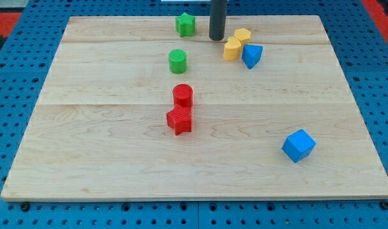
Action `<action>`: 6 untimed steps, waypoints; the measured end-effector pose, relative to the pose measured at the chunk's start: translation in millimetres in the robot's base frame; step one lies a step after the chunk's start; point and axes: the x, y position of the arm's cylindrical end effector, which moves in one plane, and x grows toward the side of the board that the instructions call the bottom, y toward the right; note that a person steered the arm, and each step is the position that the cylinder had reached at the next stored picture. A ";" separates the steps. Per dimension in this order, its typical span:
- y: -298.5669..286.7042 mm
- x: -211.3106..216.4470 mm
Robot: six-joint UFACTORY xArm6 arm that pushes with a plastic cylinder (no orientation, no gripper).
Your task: Keep yellow heart on top right to blue cube
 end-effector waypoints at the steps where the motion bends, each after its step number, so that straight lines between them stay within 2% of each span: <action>1: 10.8 0.2; 2: 51.5 30.3; 3: 59.9 67.6; 4: 58.7 40.4; 5: 0.7 40.2; 6: 2.6 95.2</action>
